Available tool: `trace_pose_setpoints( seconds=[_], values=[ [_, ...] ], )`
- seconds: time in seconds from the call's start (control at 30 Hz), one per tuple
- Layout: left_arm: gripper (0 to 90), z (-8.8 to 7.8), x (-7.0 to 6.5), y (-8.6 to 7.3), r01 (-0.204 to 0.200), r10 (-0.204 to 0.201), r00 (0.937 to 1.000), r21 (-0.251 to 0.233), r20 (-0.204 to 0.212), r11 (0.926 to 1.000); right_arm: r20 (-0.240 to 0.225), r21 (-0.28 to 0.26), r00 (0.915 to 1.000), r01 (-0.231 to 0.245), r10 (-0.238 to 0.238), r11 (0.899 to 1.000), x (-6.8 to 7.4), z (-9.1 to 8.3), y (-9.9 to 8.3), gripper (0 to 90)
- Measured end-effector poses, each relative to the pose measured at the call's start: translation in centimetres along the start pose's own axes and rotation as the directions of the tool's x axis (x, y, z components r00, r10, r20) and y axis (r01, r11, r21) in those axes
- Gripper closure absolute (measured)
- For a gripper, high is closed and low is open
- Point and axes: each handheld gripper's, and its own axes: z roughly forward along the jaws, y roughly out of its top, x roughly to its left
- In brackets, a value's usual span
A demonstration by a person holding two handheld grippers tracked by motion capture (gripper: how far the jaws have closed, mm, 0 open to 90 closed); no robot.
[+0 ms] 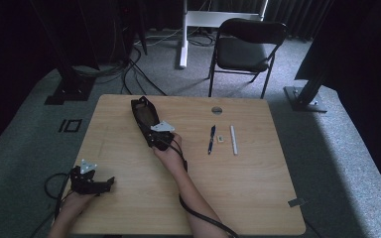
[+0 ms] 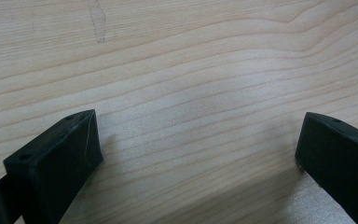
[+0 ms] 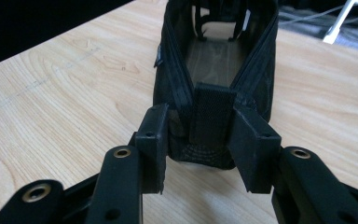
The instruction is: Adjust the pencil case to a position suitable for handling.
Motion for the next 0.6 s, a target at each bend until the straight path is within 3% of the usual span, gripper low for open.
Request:
trace_pose_setpoints(
  seconds=[0.17,0.23,0.3,0.6],
  values=[
    [0.3,-0.01,0.01,-0.01,0.001,-0.001,1.0000,0.000,-0.001,1.0000,-0.012,-0.009,0.9997,-0.024,0.024,1.000,-0.10,0.13,0.17,63.2],
    [0.3,-0.01,0.01,-0.01,0.001,-0.001,1.0000,0.000,-0.001,1.0000,0.002,-0.005,1.0000,-0.004,0.004,1.000,-0.06,0.19,0.25,65.2],
    [0.3,-0.01,0.01,-0.01,0.001,-0.001,1.0000,0.000,-0.001,1.0000,0.003,0.000,0.9999,-0.013,0.013,1.000,-0.13,0.20,0.32,71.2],
    [0.3,-0.01,0.02,-0.01,0.001,-0.001,1.0000,0.000,-0.001,1.0000,-0.010,0.018,0.9997,-0.023,0.023,1.000,0.05,-0.01,0.50,72.7]
  ],
)
